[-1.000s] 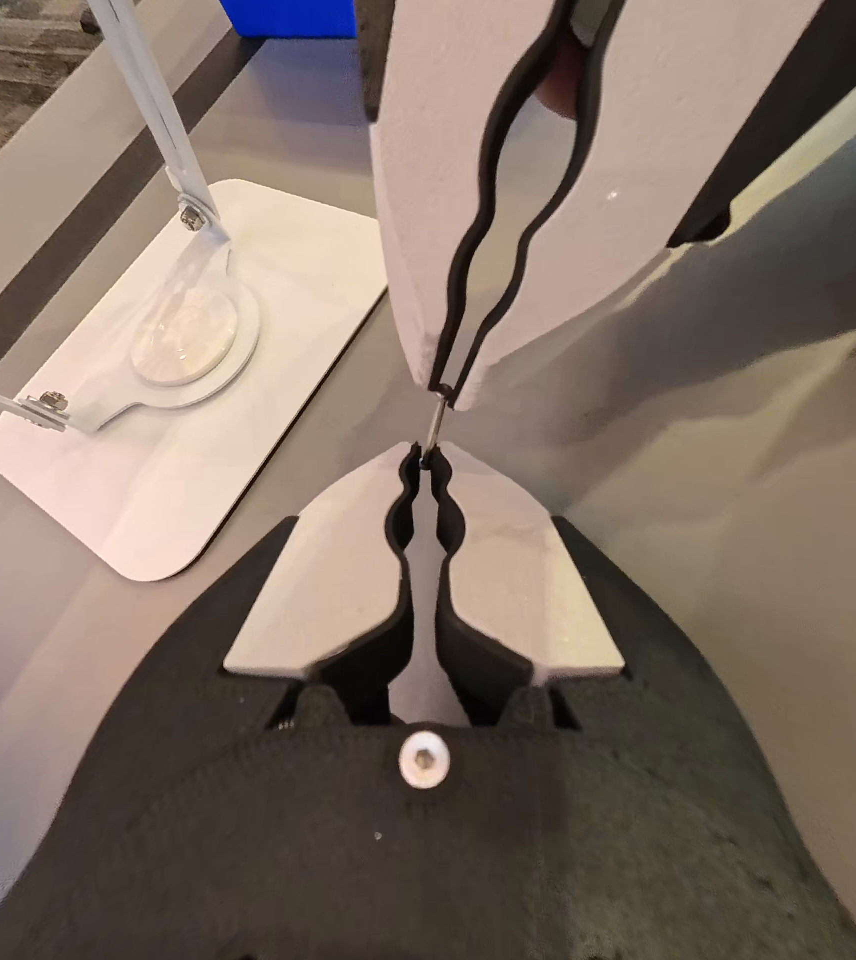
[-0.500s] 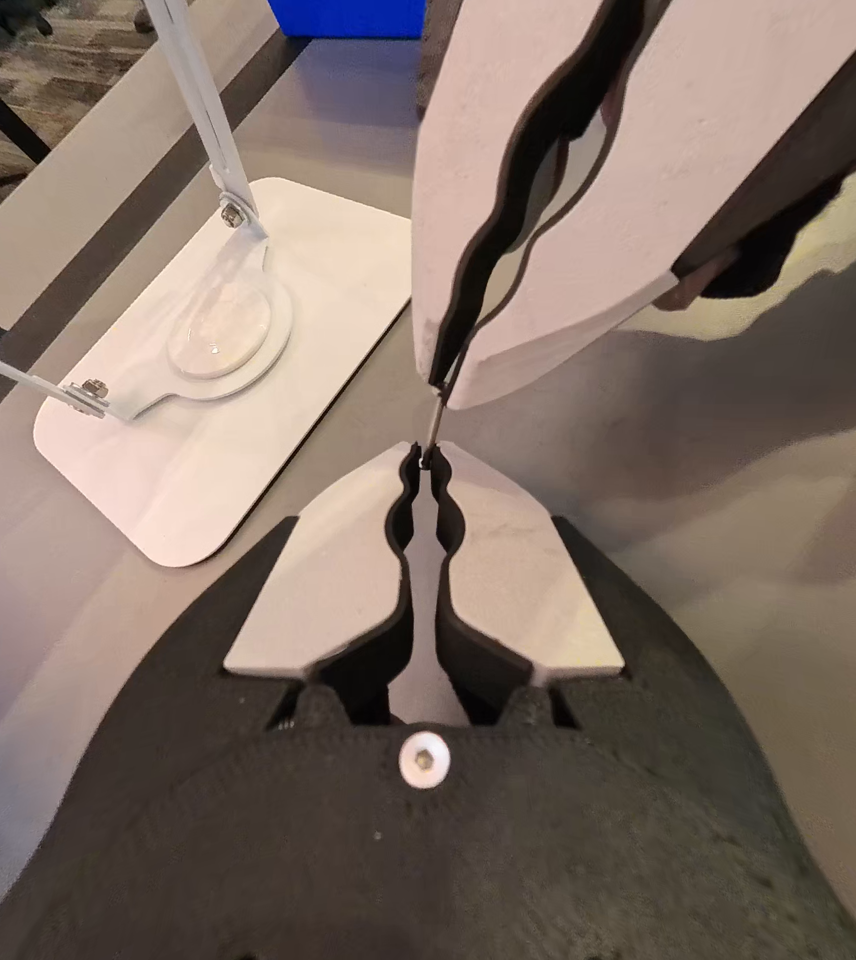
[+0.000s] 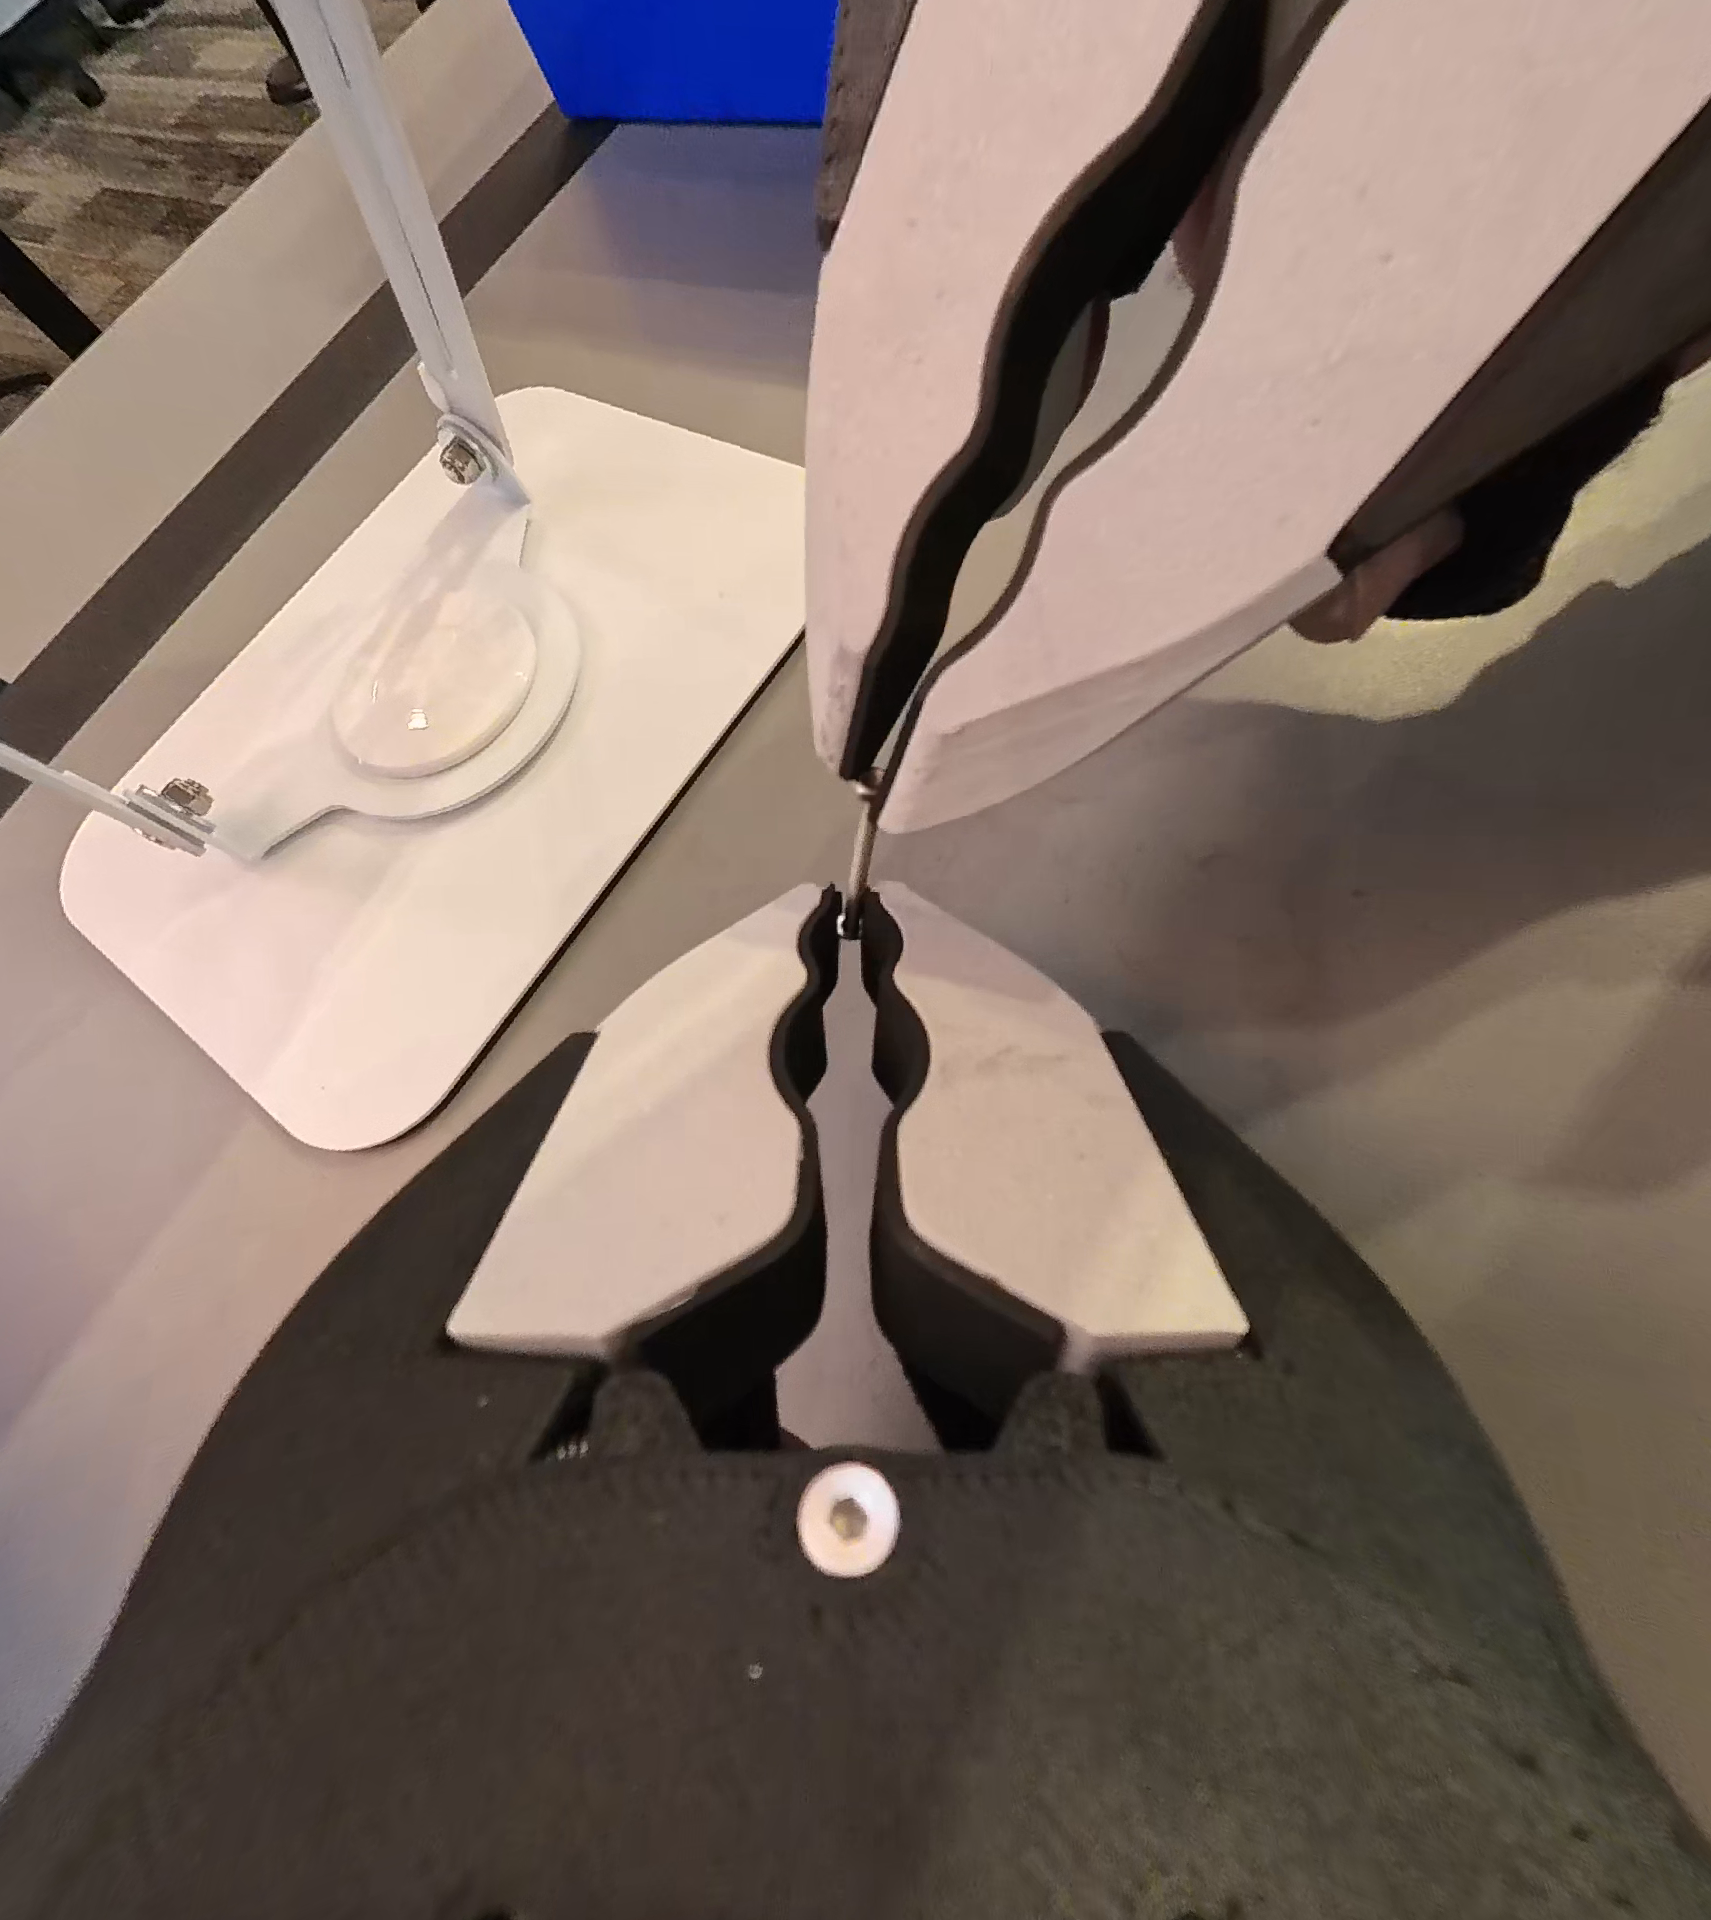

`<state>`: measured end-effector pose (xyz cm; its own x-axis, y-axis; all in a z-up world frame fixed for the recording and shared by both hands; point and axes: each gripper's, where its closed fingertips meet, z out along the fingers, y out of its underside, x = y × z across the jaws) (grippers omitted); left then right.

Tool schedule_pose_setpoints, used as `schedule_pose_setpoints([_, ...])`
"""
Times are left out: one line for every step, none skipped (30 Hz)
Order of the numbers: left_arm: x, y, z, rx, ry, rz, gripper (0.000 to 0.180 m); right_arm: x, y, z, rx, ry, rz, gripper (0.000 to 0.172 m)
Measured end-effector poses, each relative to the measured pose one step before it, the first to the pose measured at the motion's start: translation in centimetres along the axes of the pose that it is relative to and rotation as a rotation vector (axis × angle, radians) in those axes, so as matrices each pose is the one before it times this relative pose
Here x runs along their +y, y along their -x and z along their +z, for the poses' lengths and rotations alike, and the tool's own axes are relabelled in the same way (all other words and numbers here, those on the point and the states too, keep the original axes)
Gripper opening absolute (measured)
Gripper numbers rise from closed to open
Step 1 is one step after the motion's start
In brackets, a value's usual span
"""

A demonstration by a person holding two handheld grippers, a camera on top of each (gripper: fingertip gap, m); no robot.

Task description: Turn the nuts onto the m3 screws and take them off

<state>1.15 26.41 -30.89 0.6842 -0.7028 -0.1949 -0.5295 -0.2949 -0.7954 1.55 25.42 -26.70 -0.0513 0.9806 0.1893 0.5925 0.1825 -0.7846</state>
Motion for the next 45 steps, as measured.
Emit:
schedule_pose_setpoints([-0.05, 0.002, -0.009, -0.0016, -0.0016, 0.0005, 0.003, 0.017, 0.004, 0.008, -0.0008, -0.0005, -0.0002, 0.006])
schedule_pose_setpoints([-0.064, -0.043, -0.009, 0.001, -0.0017, -0.0003, 0.003, 0.001, 0.026, 0.01, -0.0018, -0.0005, 0.0001, 0.006])
schedule_pose_setpoints([-0.073, -0.055, -0.001, 0.0026, -0.0026, -0.0011, 0.003, 0.006, -0.004, 0.007, 0.0003, -0.0001, -0.0003, 0.006])
schedule_pose_setpoints([-0.061, -0.025, 0.002, 0.0012, -0.0012, -0.0015, 0.003, 0.008, 0.01, 0.003, 0.0004, 0.0003, -0.0009, 0.006])
schedule_pose_setpoints([-0.071, -0.019, 0.008, 0.0009, -0.002, -0.0011, 0.003, -0.005, -0.007, -0.019, 0.0007, -0.0006, -0.001, 0.006])
schedule_pose_setpoints([-0.074, -0.053, -0.01, 0.0023, -0.0021, -0.0016, 0.003, -0.061, -0.005, -0.039, 0.0006, -0.0033, 0.0001, 0.007])
schedule_pose_setpoints([-0.099, -0.044, -0.001, 0.0019, -0.0031, -0.0023, 0.003, -0.048, -0.03, -0.052, 0.0015, -0.0035, 0.0008, 0.007])
schedule_pose_setpoints([-0.042, -0.021, -0.002, 0.0004, -0.0006, -0.001, 0.003, -0.036, -0.07, -0.059, 0.0037, -0.0026, -0.0009, 0.008])
schedule_pose_setpoints([-0.054, 0.011, -0.02, -0.0013, -0.0021, 0.0002, 0.003, -0.082, -0.071, -0.09, 0.0034, -0.0064, -0.0024, 0.01])
schedule_pose_setpoints([-0.118, -0.014, -0.037, 0.0008, -0.006, -0.0024, 0.003, -0.123, -0.069, -0.125, 0.0003, -0.0114, -0.0004, 0.013])
schedule_pose_setpoints([-0.183, -0.068, -0.056, 0.0084, -0.0104, -0.0101, 0.003, -0.17, -0.072, -0.125, -0.0043, -0.0168, 0.0048, 0.017])
schedule_pose_setpoints([-0.194, -0.066, -0.034, 0.0111, -0.0111, -0.0146, 0.003, -0.307, 0.03, -0.122, -0.014, -0.0299, 0.0068, 0.021])
schedule_pose_setpoints([-0.227, -0.066, -0.013, 0.0103, -0.0122, -0.0108, 0.003, -0.435, 0.152, -0.123, -0.0245, -0.0434, 0.0102, 0.025])
schedule_pose_setpoints([-0.276, -0.21, -0.049, 0.0173, -0.0145, -0.0076, 0.003, -0.546, 0.273, -0.121, -0.0353, -0.0551, 0.0144, 0.031])
schedule_pose_setpoints([-0.272, -0.131, -0.046, 0.0124, -0.0134, -0.0152, 0.004, -0.623, 0.334, -0.102, -0.0374, -0.0673, 0.0098, 0.037])
schedule_pose_setpoints([-0.255, -0.1, -0.035, 0.0118, -0.0134, -0.0171, 0.004, -0.426, 0.158, -0.027, -0.0229, -0.0566, 0.0076, 0.043])
schedule_pose_setpoints([-0.248, -0.066, -0.039, 0.0113, -0.0139, -0.0167, 0.004, -0.096, 0.147, 0.07, -0.0235, -0.0329, 0.0132, 0.049])
schedule_pose_setpoints([-0.254, -0.066, -0.059, 0.0102, -0.0137, -0.0143, 0.004, -0.136, 0.29, 0.056, -0.0324, -0.0344, 0.0173, 0.054])
schedule_pose_setpoints([-0.25, -0.063, -0.064, 0.0103, -0.0131, -0.0154, 0.003, -0.298, 0.235, -0.016, -0.025, -0.0466, 0.0154, 0.056])
schedule_pose_setpoints([-0.233, -0.061, -0.044, 0.0107, -0.0121, -0.0168, 0.003, -0.233, 0.181, -0.02, -0.02, -0.039, 0.0141, 0.058])
schedule_pose_setpoints([-0.17, -0.092, -0.011, 0.0113, -0.009, -0.0131, 0.003, -0.148, 0.164, -0.027, -0.0188, -0.0263, 0.0126, 0.061])
schedule_pose_setpoints([-0.145, -0.049, 0.008, 0.0069, -0.0075, -0.01, 0.004, -0.068, 0.08, -0.013, -0.0107, -0.0162, 0.007, 0.062])
schedule_pose_setpoints([-0.125, -0.059, -0.012, 0.0065, -0.0076, -0.01, 0.003, 0.094, 0.051, 0.039, -0.0067, -0.0026, 0.0012, 0.062])
schedule_pose_setpoints([-0.103, -0.074, 0.002, 0.008, -0.0055, -0.0094, 0.003, 0.183, 0.074, 0.051, -0.0067, 0.0059, -0.0029, 0.062])
schedule_pose_setpoints([-0.048, -0.028, -0.006, 0.0037, -0.0026, -0.0049, 0.003, 0.054, 0.122, 0.03, -0.007, -0.0003, -0.0049, 0.062])
schedule_pose_setpoints([-0.047, 0.012, -0.01, 0.0023, -0.0037, -0.0058, 0.003, -0.1, 0.186, -0.021, -0.0102, -0.0098, -0.0036, 0.062])
schedule_pose_setpoints([-0.095, -0.048, -0.038, 0.0087, -0.0071, -0.0119, 0.004, -0.048, 0.145, 0.01, -0.0088, -0.0057, 0.0, 0.061])
schedule_pose_setpoints([-0.046, -0.017, -0.015, 0.0056, -0.0034, -0.0078, 0.004, 0.083, 0.005, 0.017, -0.001, 0.0038, 0.0007, 0.061])
schedule_pose_setpoints([0.016, 0.036, -0.002, -0.0027, 0.0014, 0.003, 0.004, 0.05, -0.028, -0.001, 0.0008, 0.0017, -0.0007, 0.062])
schedule_pose_setpoints([-0.049, -0.062, 0.0, 0.0011, -0.0021, 0.0007, 0.003, -0.051, 0.015, -0.031, -0.0029, -0.0055, 0.0012, 0.062])
schedule_pose_setpoints([-0.063, -0.08, 0.005, 0.0017, -0.0011, 0.0002, 0.004, -0.044, 0.001, -0.04, -0.0025, -0.005, 0.0026, 0.061])
schedule_pose_setpoints([-0.016, -0.013, -0.001, -0.0023, 0.0011, 0.004, 0.004, -0.037, 0.021, -0.035, -0.002, -0.0027, -0.0001, 0.061])
schedule_pose_setpoints([-0.052, -0.015, -0.024, -0.0007, -0.0022, 0.0012, 0.004, -0.043, 0.023, -0.042, 0.0001, -0.0025, -0.0035, 0.06])
schedule_pose_setpoints([-0.045, -0.051, -0.012, 0.0046, -0.0026, -0.0034, 0.004, -0.021, 0.003, -0.026, 0.002, -0.0005, -0.003, 0.06])
schedule_pose_setpoints([0.03, 0.001, 0.018, 0.0017, 0.0019, -0.0012, 0.004, 0.018, 0.009, 0.002, 0.0007, 0.0032, -0.0006, 0.06])
schedule_pose_setpoints([0.014, 0.032, 0.016, -0.0025, -0.0001, 0.0006, 0.004, 0.018, 0.0, 0.009, 0.0008, 0.0025, -0.0018, 0.06])
schedule_pose_setpoints([-0.025, -0.022, 0.001, 0.0025, -0.0011, -0.0023, 0.004, -0.007, -0.004, -0.009, 0.0016, 0.0001, -0.0038, 0.06])
schedule_pose_setpoints([-0.025, -0.029, -0.014, 0.0019, -0.001, -0.0002, 0.004, -0.02, 0.013, -0.011, 0.0008, -0.001, -0.0033, 0.06])
schedule_pose_setpoints([-0.005, 0.02, -0.003, -0.0022, 0.0002, 0.0029, 0.003, -0.059, 0.032, -0.009, -0.0013, -0.0025, -0.0018, 0.06])
schedule_pose_setpoints([-0.012, -0.017, -0.007, 0.0008, -0.0005, 0.0002, 0.003, -0.044, 0.006, -0.004, -0.0001, -0.002, -0.0017, 0.06])
schedule_pose_setpoints([-0.061, -0.043, -0.004, 0.0028, -0.0042, -0.0004, 0.004, 0.007, -0.055, -0.008, 0.0046, 0.0005, -0.0024, 0.06])
schedule_pose_setpoints([-0.035, -0.042, -0.013, 0.0012, -0.0023, 0.0028, 0.004, -0.032, -0.059, -0.036, 0.0038, -0.0022, -0.0021, 0.06])
schedule_pose_setpoints([-0.008, -0.027, 0.001, -0.0002, 0.0011, 0.0019, 0.004, -0.094, -0.022, -0.078, 0.0004, -0.0063, 0.0, 0.06])
schedule_pose_setpoints([-0.041, -0.017, -0.009, 0.0004, -0.0025, -0.0003, 0.004, 0.013, -0.062, -0.054, 0.0013, 0.0005, 0.0032, 0.059])
schedule_pose_setpoints([-0.031, -0.018, -0.021, 0.0009, -0.003, -0.0004, 0.004, 0.166, -0.089, -0.024, 0.0007, 0.0085, 0.0046, 0.06])
